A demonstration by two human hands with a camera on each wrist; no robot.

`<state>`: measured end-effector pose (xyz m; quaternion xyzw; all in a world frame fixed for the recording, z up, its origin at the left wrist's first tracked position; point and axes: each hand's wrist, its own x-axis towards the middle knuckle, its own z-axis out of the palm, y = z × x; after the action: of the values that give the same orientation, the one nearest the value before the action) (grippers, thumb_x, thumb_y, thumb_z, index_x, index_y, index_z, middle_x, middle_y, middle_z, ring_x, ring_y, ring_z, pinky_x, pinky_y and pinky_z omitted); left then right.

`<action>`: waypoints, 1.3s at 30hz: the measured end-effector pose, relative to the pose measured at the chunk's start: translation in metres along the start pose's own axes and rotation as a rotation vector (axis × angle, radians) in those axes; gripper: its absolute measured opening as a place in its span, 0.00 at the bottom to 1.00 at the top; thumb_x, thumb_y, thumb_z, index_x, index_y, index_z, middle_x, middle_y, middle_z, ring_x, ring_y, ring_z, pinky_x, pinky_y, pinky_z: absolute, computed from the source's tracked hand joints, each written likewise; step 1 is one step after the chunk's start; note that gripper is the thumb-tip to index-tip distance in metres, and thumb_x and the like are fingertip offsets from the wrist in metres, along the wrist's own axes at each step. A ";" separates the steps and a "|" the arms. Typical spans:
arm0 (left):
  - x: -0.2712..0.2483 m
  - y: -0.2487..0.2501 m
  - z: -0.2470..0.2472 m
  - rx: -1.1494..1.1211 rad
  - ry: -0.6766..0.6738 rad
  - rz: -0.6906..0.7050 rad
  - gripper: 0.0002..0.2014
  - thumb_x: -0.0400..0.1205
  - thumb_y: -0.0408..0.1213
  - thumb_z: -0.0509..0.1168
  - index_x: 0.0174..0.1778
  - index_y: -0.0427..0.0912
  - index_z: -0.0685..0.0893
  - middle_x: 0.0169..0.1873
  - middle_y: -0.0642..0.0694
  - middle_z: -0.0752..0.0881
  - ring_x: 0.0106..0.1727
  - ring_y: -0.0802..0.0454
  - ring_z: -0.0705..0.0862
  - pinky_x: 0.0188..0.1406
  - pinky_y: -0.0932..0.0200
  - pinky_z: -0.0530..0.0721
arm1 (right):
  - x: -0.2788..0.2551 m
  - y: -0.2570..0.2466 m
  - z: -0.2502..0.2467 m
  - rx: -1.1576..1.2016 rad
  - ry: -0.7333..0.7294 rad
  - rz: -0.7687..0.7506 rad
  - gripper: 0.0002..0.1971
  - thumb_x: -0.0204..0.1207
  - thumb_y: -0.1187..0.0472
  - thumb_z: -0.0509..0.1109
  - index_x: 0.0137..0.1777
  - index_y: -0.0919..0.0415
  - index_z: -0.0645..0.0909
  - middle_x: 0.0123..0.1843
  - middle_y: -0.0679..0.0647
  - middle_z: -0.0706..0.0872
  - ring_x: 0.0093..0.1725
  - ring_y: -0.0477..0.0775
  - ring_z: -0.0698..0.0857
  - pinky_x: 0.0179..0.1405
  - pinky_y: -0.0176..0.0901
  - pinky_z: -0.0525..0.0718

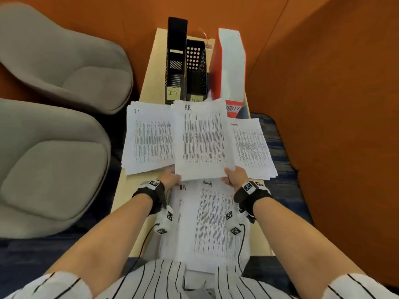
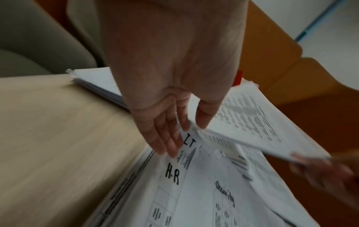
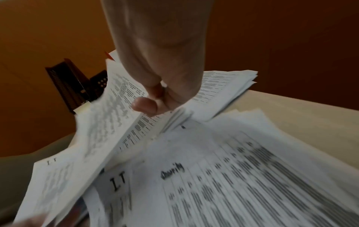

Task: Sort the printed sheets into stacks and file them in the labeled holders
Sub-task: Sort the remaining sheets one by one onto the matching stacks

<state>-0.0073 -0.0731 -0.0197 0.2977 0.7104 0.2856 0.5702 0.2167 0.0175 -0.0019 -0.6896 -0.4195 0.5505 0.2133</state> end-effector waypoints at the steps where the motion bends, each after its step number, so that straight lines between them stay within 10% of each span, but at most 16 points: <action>1: 0.001 -0.001 0.000 0.067 -0.027 -0.009 0.17 0.81 0.30 0.61 0.66 0.39 0.77 0.55 0.41 0.83 0.53 0.43 0.83 0.53 0.52 0.82 | 0.014 -0.010 0.002 0.017 0.025 0.012 0.12 0.84 0.67 0.61 0.65 0.67 0.74 0.36 0.58 0.85 0.27 0.49 0.85 0.22 0.34 0.83; 4: 0.005 -0.011 0.010 0.213 -0.104 -0.109 0.12 0.81 0.29 0.61 0.60 0.38 0.78 0.47 0.39 0.82 0.44 0.46 0.81 0.42 0.54 0.82 | 0.057 -0.042 0.005 0.030 0.045 0.051 0.10 0.87 0.59 0.56 0.52 0.65 0.74 0.41 0.57 0.83 0.38 0.53 0.89 0.36 0.40 0.84; 6: 0.006 -0.024 0.023 0.260 -0.194 -0.199 0.16 0.81 0.31 0.63 0.65 0.35 0.73 0.51 0.37 0.82 0.44 0.45 0.80 0.41 0.53 0.79 | 0.068 -0.053 0.006 -0.404 0.033 -0.039 0.22 0.89 0.50 0.48 0.46 0.64 0.75 0.44 0.58 0.83 0.56 0.60 0.87 0.49 0.43 0.79; 11: 0.002 -0.053 0.051 0.478 -0.175 -0.157 0.27 0.79 0.38 0.67 0.70 0.28 0.68 0.64 0.33 0.78 0.62 0.35 0.79 0.52 0.54 0.77 | 0.093 -0.039 0.006 -0.045 -0.132 0.036 0.22 0.83 0.63 0.65 0.73 0.73 0.73 0.72 0.66 0.79 0.68 0.61 0.82 0.63 0.43 0.84; 15: 0.002 -0.063 0.057 0.384 -0.064 -0.128 0.26 0.77 0.35 0.70 0.69 0.37 0.70 0.58 0.39 0.80 0.58 0.42 0.81 0.52 0.57 0.76 | 0.073 0.013 0.006 -0.438 -0.118 0.013 0.33 0.74 0.69 0.70 0.79 0.67 0.64 0.73 0.64 0.74 0.69 0.65 0.80 0.62 0.50 0.82; 20: 0.003 -0.064 0.072 0.360 -0.232 -0.117 0.15 0.77 0.25 0.66 0.59 0.38 0.82 0.46 0.47 0.79 0.50 0.50 0.78 0.50 0.61 0.76 | 0.055 0.053 0.008 -0.730 -0.378 -0.217 0.52 0.64 0.71 0.78 0.85 0.58 0.52 0.81 0.61 0.59 0.81 0.63 0.61 0.76 0.52 0.70; 23: 0.002 -0.060 0.077 0.393 -0.324 -0.109 0.18 0.77 0.21 0.64 0.62 0.36 0.83 0.53 0.48 0.79 0.57 0.52 0.77 0.58 0.60 0.76 | 0.060 0.058 0.011 -0.932 -0.429 -0.267 0.54 0.65 0.63 0.80 0.86 0.51 0.50 0.84 0.58 0.53 0.80 0.65 0.64 0.76 0.57 0.70; 27: 0.013 -0.062 0.076 0.456 0.001 -0.091 0.25 0.67 0.28 0.69 0.62 0.30 0.77 0.58 0.30 0.78 0.59 0.32 0.80 0.62 0.42 0.79 | 0.060 0.064 0.015 -1.113 -0.394 -0.291 0.55 0.64 0.58 0.82 0.84 0.47 0.49 0.81 0.55 0.55 0.72 0.69 0.73 0.68 0.58 0.80; 30: 0.018 -0.058 0.074 0.352 0.007 -0.143 0.33 0.68 0.30 0.72 0.70 0.34 0.72 0.63 0.33 0.75 0.63 0.35 0.79 0.63 0.47 0.80 | 0.060 0.067 0.018 -1.105 -0.369 -0.261 0.54 0.63 0.55 0.83 0.83 0.48 0.52 0.78 0.57 0.57 0.69 0.70 0.76 0.65 0.58 0.81; 34: 0.015 -0.046 0.074 0.252 -0.046 -0.150 0.09 0.72 0.23 0.66 0.47 0.35 0.80 0.53 0.37 0.77 0.46 0.46 0.78 0.43 0.57 0.77 | 0.060 0.068 0.020 -1.057 -0.295 -0.252 0.55 0.60 0.56 0.85 0.82 0.46 0.53 0.72 0.59 0.61 0.63 0.70 0.78 0.60 0.58 0.83; 39: 0.003 -0.035 0.083 0.258 -0.295 0.034 0.24 0.77 0.17 0.57 0.60 0.48 0.83 0.57 0.45 0.79 0.57 0.49 0.78 0.56 0.55 0.74 | 0.071 0.076 0.017 -0.805 -0.227 -0.325 0.38 0.65 0.60 0.80 0.74 0.49 0.68 0.72 0.59 0.63 0.59 0.56 0.73 0.56 0.25 0.73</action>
<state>0.0703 -0.0887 -0.0634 0.4187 0.6448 0.1551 0.6204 0.2295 0.0295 -0.1058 -0.5780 -0.7239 0.3750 -0.0360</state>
